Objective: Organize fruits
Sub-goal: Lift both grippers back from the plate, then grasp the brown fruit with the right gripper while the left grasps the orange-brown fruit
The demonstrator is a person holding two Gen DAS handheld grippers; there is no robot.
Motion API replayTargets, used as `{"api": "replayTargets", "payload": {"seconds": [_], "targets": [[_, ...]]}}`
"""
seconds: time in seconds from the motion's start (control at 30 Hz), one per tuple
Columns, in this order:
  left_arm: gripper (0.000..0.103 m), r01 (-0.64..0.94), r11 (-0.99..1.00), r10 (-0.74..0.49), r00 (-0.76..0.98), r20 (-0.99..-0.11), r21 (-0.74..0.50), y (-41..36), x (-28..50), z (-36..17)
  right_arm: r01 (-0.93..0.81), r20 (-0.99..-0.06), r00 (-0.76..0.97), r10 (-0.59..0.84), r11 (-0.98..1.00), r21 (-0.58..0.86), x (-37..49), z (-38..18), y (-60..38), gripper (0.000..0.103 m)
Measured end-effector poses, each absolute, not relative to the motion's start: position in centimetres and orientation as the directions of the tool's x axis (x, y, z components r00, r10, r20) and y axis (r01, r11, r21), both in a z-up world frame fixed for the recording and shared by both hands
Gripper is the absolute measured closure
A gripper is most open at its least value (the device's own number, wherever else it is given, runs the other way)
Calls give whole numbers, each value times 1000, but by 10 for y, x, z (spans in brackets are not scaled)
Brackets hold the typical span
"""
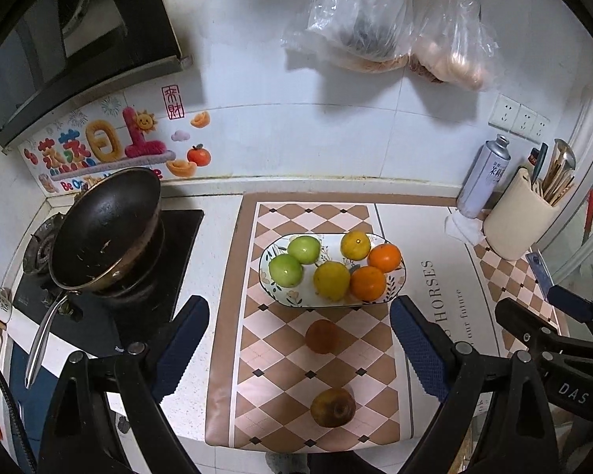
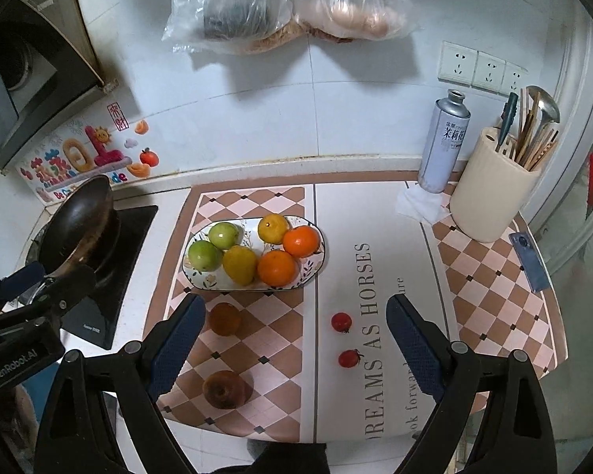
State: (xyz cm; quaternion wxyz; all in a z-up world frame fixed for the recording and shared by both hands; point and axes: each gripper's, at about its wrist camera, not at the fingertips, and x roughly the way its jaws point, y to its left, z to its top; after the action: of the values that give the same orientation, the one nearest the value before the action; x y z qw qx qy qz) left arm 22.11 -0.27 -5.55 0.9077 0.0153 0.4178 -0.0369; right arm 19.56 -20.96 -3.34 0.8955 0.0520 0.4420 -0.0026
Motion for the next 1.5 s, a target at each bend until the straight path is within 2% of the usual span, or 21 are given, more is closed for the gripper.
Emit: {"api": "replayTargets", "payload": {"seconds": [0.13,0.3,0.33,0.37,0.53,0.63,0.77,0.9,1.0,1.07,1.13,1.3,1.5], "targets": [[9,73,997,-50,645,-763,-3,-2,218,-59,54,-793,607,54,993,108,194,-38,-210,8],[9,45,999,-14,627,-779,18,2,220,-70,42,-837,536,107,987,153,205,-67,-206,8],[8,34,999,3,613,-790,31,4,223,-76,35,-850,511,128,985,169,209,-78,-204,8],[2,24,999,20,604,-797,44,6,224,-82,26,-865,479,148,983,183,213,-90,-201,8],[1,-38,985,165,517,-840,170,22,231,-127,-33,-928,223,297,954,297,234,-183,-168,8],[1,-64,968,246,414,-876,241,37,235,-166,-48,-942,96,320,947,317,241,-233,-147,8],[1,-72,961,275,322,-906,266,49,233,-199,-77,-950,10,313,947,311,245,-275,-126,8],[1,-81,961,277,246,-929,265,59,233,-220,-105,-951,-44,306,945,309,251,-300,-110,9],[1,-92,962,272,214,-938,257,62,234,-229,-125,-949,-77,307,941,314,252,-313,-100,14],[1,-98,962,270,198,-942,255,64,237,-233,-148,-951,-84,297,940,307,251,-317,-95,20],[1,-99,964,260,189,-947,245,65,240,-235,-186,-962,-80,262,944,273,251,-318,-90,33],[1,-78,976,214,192,-958,203,56,256,-236,-183,-967,-48,249,950,254,254,-312,-104,34],[1,-19,995,97,195,-976,95,24,297,-236,-54,-969,14,247,968,246,280,-299,-166,34]]}}
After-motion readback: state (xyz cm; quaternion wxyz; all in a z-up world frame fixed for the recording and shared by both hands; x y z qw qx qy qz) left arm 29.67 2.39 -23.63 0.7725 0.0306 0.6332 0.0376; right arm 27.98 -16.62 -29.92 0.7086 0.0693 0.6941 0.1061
